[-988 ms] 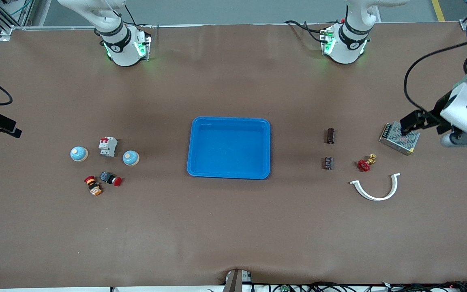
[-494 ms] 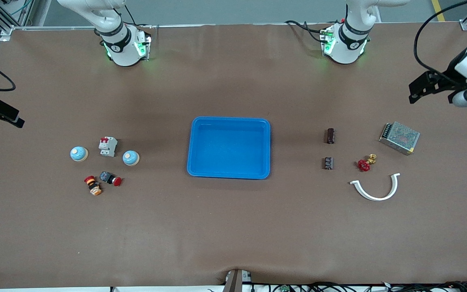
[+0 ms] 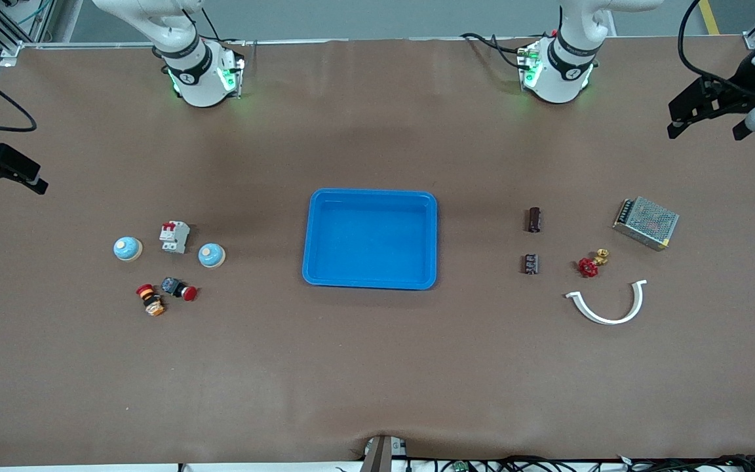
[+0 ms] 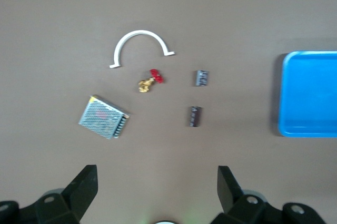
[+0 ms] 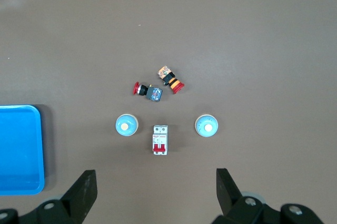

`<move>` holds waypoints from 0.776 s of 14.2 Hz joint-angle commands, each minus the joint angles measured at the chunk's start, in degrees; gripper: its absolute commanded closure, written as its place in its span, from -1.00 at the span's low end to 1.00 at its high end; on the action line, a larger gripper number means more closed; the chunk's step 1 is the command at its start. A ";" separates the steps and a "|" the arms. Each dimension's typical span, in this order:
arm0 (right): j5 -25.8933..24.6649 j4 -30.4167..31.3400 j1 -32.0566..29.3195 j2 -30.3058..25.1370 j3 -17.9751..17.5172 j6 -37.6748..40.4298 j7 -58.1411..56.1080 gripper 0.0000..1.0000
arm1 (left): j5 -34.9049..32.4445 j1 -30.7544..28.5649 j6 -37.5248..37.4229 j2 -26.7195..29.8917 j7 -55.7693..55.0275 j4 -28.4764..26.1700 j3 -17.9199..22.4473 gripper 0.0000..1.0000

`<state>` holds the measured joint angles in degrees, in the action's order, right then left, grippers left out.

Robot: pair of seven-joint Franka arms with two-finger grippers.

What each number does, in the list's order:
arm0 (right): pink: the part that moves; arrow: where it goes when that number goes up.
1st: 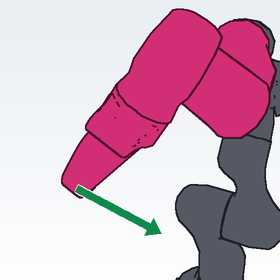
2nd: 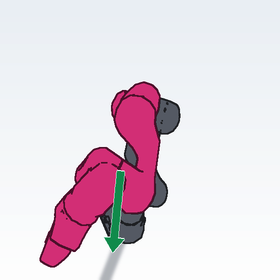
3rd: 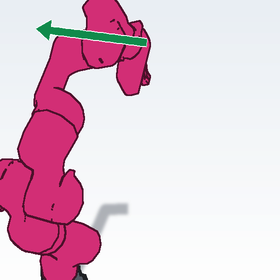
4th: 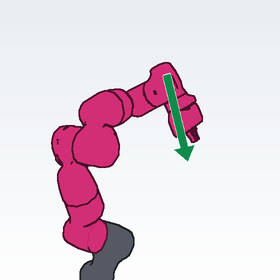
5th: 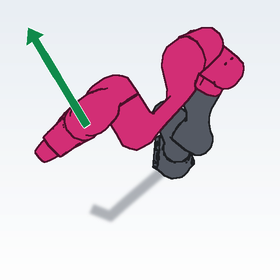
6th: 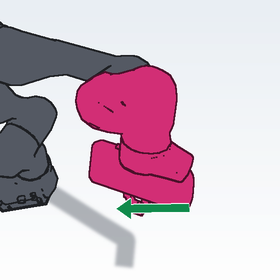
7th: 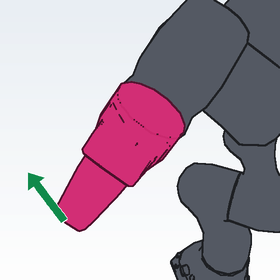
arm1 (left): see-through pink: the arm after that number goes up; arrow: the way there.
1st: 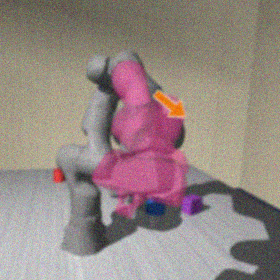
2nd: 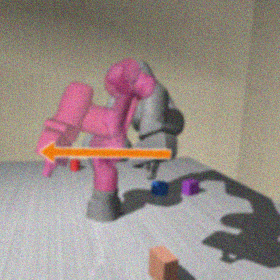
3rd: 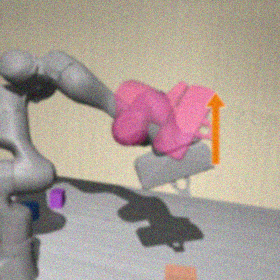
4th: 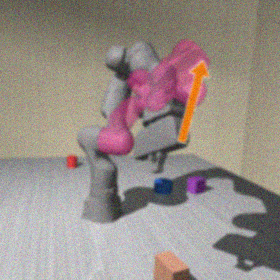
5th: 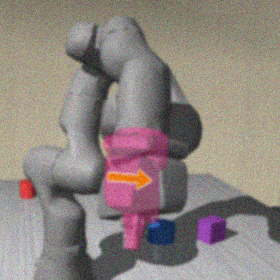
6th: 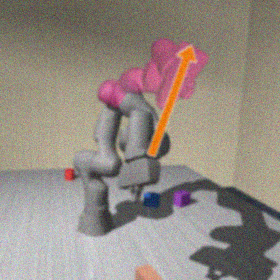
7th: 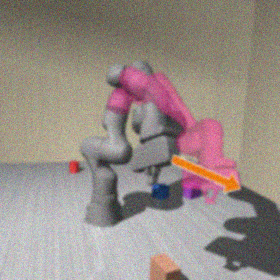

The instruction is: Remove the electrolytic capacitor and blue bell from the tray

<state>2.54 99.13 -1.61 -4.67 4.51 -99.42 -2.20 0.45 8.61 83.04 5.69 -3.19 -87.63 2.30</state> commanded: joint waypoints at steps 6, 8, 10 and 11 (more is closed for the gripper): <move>-0.60 -1.84 0.12 -1.13 0.15 2.83 -9.22 -1.00 | 1.75 -1.40 -6.49 -6.48 2.74 10.19 0.87 -1.00; -0.43 -2.10 0.47 -0.95 -0.02 2.92 -9.57 -1.00 | 1.75 -2.63 -6.05 -7.27 3.62 10.29 0.52 -1.00; 0.19 -3.33 0.91 -0.95 -0.11 3.53 -9.66 -1.00 | 1.75 -2.81 -5.88 -7.88 3.63 10.29 0.69 -1.00; 0.19 -3.24 1.26 -0.95 -0.11 3.88 -9.66 -1.00 | 1.75 -2.81 -5.27 -8.50 3.54 10.29 0.69 -1.00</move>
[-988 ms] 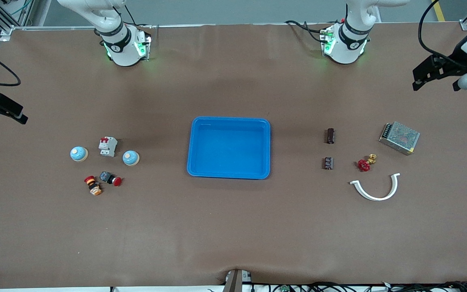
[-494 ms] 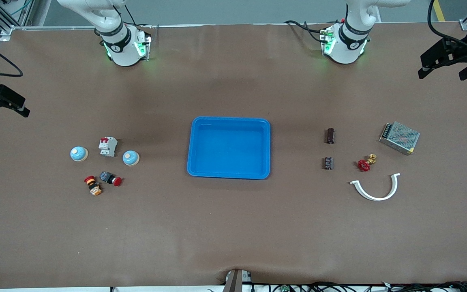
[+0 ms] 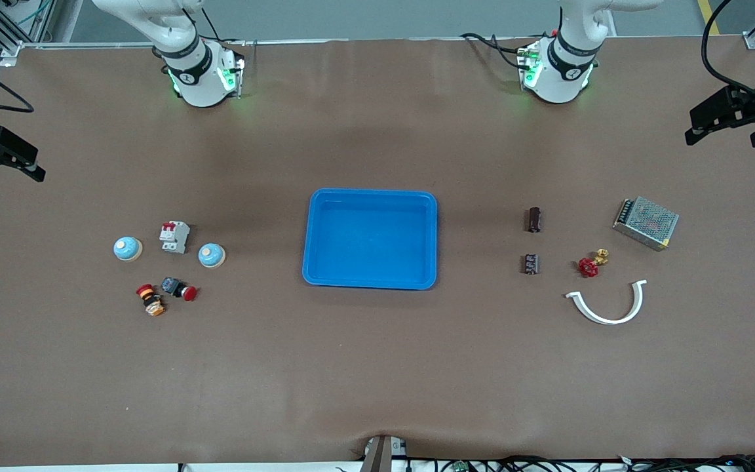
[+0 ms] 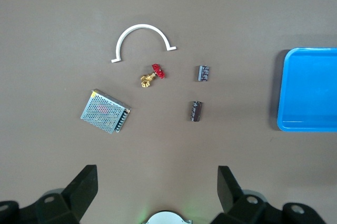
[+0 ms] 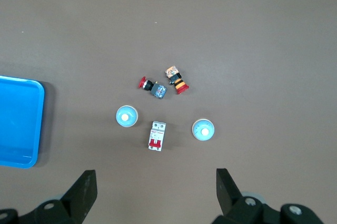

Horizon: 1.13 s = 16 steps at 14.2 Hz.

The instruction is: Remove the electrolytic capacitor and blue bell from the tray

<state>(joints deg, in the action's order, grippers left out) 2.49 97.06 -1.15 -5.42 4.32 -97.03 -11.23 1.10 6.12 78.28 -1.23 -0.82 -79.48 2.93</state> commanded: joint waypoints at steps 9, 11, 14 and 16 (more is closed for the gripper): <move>-0.55 -1.00 0.80 0.50 0.08 4.12 -0.81 -1.00 | 1.97 -0.58 0.91 -2.29 1.70 2.05 0.14 -1.00; -0.55 -1.00 0.97 0.50 0.08 4.21 -0.81 -1.00 | 1.88 -0.58 0.91 -2.03 1.70 2.05 0.23 -1.00; -0.55 -1.00 0.98 0.50 0.16 4.21 -0.81 -1.00 | 1.97 -0.49 0.91 -1.94 1.70 2.05 0.23 -1.00; -0.55 -1.00 0.98 0.50 0.08 4.21 -0.81 -1.00 | 1.80 -0.49 0.82 -1.85 1.70 2.05 0.23 -1.00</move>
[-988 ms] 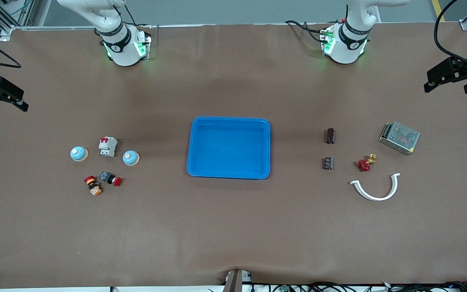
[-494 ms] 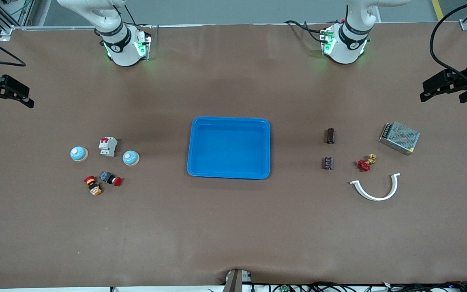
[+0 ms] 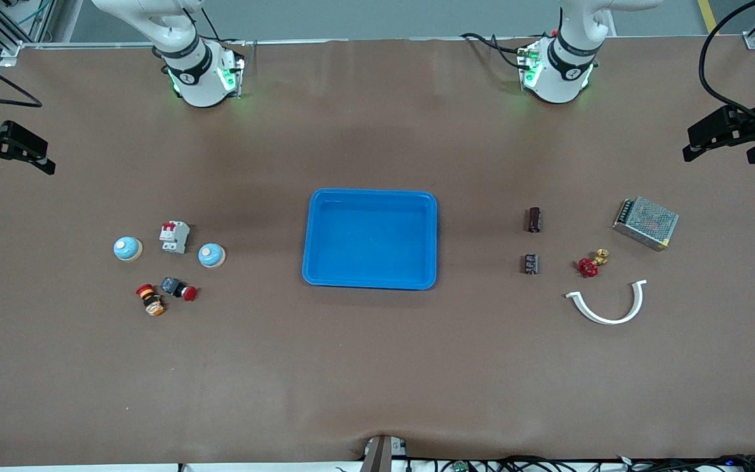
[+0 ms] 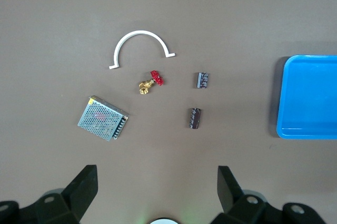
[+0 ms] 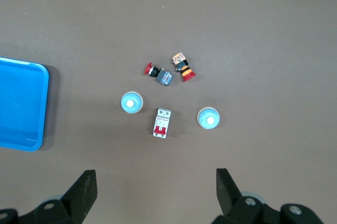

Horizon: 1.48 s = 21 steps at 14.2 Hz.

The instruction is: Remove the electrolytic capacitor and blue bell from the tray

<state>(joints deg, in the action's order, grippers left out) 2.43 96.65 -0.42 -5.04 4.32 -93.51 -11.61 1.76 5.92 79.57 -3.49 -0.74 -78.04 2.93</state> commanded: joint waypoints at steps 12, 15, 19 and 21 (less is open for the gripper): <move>-0.49 -0.58 1.38 0.20 0.08 0.70 -0.34 -1.00 | 0.26 -0.03 -0.38 1.03 1.53 0.43 0.50 -1.00; -0.58 -0.58 1.30 0.11 0.08 0.70 -0.25 -1.00 | -3.51 0.14 -0.29 1.03 4.86 0.43 -0.11 -1.00; -0.67 -0.58 1.38 0.20 0.08 0.70 -0.25 -1.00 | -3.87 0.32 0.24 1.03 5.05 0.43 -0.47 -1.00; -0.67 -0.41 1.38 0.38 0.08 0.70 -0.25 -1.00 | -3.87 0.32 0.24 1.03 4.96 0.43 -0.47 -1.00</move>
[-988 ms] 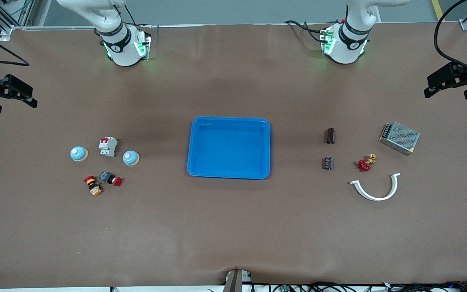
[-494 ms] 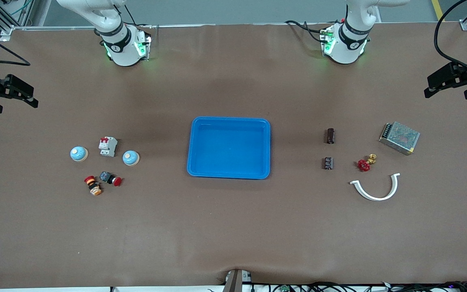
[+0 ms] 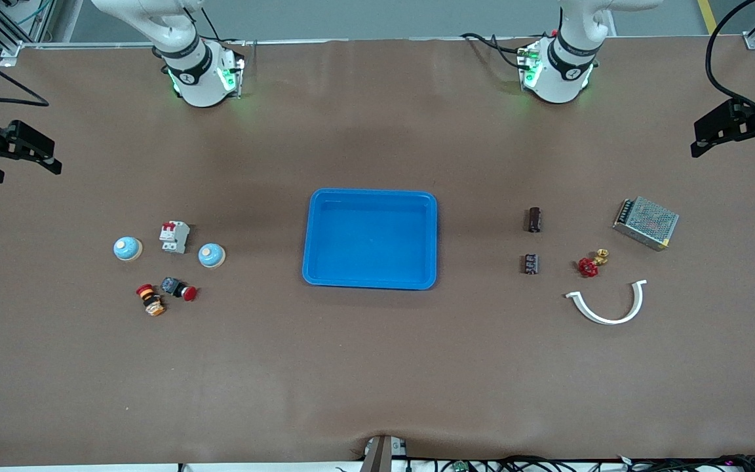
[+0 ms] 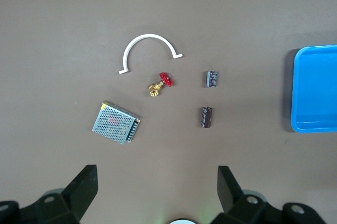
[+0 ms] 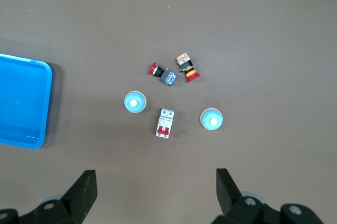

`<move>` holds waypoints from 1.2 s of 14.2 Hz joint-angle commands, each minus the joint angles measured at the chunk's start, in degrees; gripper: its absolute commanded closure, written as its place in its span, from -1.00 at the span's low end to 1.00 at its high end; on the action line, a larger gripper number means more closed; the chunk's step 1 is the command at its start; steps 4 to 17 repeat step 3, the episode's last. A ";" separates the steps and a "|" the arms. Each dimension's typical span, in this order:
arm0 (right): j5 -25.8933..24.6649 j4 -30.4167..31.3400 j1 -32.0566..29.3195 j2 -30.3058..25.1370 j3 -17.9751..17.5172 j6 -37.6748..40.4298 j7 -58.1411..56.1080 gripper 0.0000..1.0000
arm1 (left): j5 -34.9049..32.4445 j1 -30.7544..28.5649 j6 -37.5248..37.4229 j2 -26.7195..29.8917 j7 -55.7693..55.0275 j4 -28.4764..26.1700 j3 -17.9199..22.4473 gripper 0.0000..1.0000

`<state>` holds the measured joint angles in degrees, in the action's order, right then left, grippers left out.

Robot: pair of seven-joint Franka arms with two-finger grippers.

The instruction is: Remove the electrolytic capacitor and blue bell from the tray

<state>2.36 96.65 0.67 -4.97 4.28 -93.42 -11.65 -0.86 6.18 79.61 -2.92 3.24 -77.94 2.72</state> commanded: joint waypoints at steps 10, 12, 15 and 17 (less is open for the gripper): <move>-0.60 -0.50 0.30 0.31 0.11 0.61 -0.22 -1.00 | -1.16 0.06 0.19 0.37 0.89 0.34 -0.17 -1.00; -0.60 -0.50 0.30 0.31 0.11 0.61 -0.22 -1.00 | -1.16 0.06 0.19 0.37 0.89 0.34 -0.17 -1.00; -0.60 -0.50 0.30 0.31 0.11 0.61 -0.22 -1.00 | -1.16 0.06 0.19 0.37 0.89 0.34 -0.17 -1.00; -0.60 -0.50 0.30 0.31 0.11 0.61 -0.22 -1.00 | -1.16 0.06 0.19 0.37 0.89 0.34 -0.17 -1.00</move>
